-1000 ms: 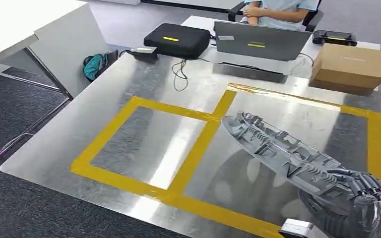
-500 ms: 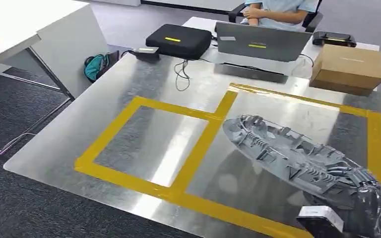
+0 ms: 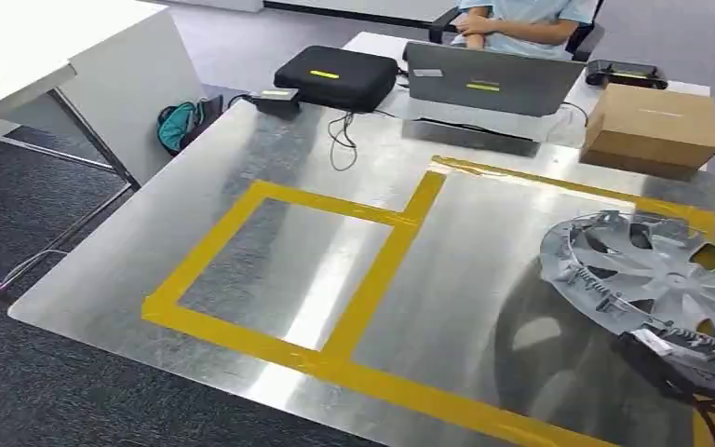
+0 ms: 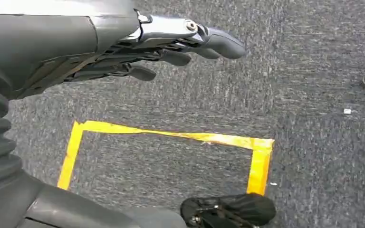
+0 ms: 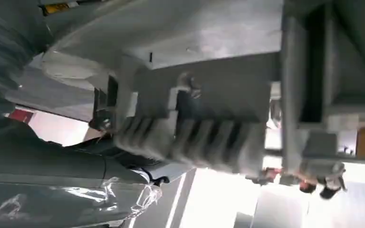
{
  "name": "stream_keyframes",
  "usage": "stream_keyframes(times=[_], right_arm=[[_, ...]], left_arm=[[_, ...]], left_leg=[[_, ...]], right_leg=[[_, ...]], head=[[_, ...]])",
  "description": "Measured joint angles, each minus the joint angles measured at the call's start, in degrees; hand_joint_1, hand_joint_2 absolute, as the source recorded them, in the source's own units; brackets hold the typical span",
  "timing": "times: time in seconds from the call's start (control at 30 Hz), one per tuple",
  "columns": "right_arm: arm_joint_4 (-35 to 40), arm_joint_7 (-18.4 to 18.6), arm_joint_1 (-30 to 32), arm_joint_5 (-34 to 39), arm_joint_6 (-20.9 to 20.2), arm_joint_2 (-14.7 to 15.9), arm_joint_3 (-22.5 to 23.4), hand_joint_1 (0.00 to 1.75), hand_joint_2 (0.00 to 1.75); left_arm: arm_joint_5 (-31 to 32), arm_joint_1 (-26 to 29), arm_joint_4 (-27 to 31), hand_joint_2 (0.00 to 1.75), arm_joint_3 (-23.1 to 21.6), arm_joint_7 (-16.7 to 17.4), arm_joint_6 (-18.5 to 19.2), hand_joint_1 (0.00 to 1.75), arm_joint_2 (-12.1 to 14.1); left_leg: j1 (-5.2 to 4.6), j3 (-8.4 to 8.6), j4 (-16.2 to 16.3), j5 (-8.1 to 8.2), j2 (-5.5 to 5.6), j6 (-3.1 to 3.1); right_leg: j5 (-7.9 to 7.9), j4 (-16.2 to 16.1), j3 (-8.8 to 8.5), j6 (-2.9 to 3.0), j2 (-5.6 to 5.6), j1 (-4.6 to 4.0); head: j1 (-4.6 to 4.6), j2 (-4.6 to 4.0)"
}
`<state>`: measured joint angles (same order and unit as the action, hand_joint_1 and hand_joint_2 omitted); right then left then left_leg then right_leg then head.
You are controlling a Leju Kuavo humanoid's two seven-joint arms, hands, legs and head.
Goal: Take the parts from the cabinet and place them on the table.
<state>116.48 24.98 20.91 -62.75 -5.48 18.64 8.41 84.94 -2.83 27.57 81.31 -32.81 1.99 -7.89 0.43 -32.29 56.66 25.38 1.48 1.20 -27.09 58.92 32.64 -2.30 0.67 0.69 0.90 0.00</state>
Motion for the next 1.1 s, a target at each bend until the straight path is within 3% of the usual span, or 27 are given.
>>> stream_keyframes(times=[0.13, 0.33, 0.53, 0.63, 0.8, 0.93, 1.1], right_arm=[[-3.5, 0.0, -2.2, 3.9, -3.0, 1.8, -0.6, 1.15, 1.75], [-8.2, -5.0, -6.9, 6.4, 0.0, 3.3, -4.6, 1.15, 1.75], [-10.5, -6.7, -9.8, 6.8, 0.5, 3.6, -8.8, 1.15, 1.75], [-11.4, -9.6, -10.9, 9.1, 0.9, 3.7, -10.3, 1.15, 1.75], [-12.5, -14.8, -14.7, 9.0, 1.8, 3.5, -17.5, 1.15, 1.75], [-12.7, -15.4, -16.5, 8.6, 1.8, 3.3, -23.8, 1.15, 1.75], [-12.7, -15.5, -17.6, 8.5, 1.8, 3.2, -26.8, 1.15, 1.75]], left_arm=[[0.0, -0.6, -2.0, 1.75, -0.2, 0.1, -0.4, 0.00, 0.9], [-0.2, -0.8, -3.7, 1.75, -0.5, 0.9, -0.5, 0.00, 2.0], [-0.2, -0.8, -4.4, 1.75, -0.5, 0.9, -0.4, 0.00, 2.5], [-0.2, -0.8, -4.7, 1.75, -0.7, 1.0, -0.3, 0.00, 2.7], [-0.4, -0.9, -4.9, 1.75, -1.6, 1.2, -0.3, 0.00, 2.7], [-0.5, -0.9, -5.0, 1.75, -1.7, 1.4, -0.3, 0.00, 2.8], [-0.5, -0.8, -5.0, 1.75, -1.7, 1.4, -0.2, 0.00, 2.9]], left_leg=[[0.01, 0.00, 0.0, -0.02, -0.02, 0.00], [0.02, 0.01, 0.0, -0.08, -0.10, 0.00], [0.02, -0.01, 0.0, -0.11, -0.07, 0.02], [0.01, -0.03, 0.0, -0.10, -0.08, 0.02], [0.02, -0.02, 0.0, -0.11, -0.10, 0.02], [0.02, -0.03, 0.0, -0.11, -0.09, 0.03], [0.02, -0.04, 0.0, -0.11, -0.09, 0.03]], right_leg=[[0.03, 0.0, -0.01, -0.01, 0.00, -0.01], [0.06, 0.0, 0.01, 0.03, 0.07, -0.03], [0.06, 0.0, 0.02, 0.03, 0.04, -0.03], [0.07, 0.0, 0.03, 0.03, 0.06, -0.03], [0.08, 0.0, 0.04, 0.03, 0.07, -0.03], [0.07, 0.0, 0.04, 0.03, 0.05, -0.05], [0.07, 0.0, 0.05, 0.03, 0.05, -0.05]], head=[[0.02, 0.00], [0.00, 0.00], [0.00, 0.00], [0.02, 0.00], [-0.02, 0.00], [0.00, 0.02], [0.00, 0.00]])
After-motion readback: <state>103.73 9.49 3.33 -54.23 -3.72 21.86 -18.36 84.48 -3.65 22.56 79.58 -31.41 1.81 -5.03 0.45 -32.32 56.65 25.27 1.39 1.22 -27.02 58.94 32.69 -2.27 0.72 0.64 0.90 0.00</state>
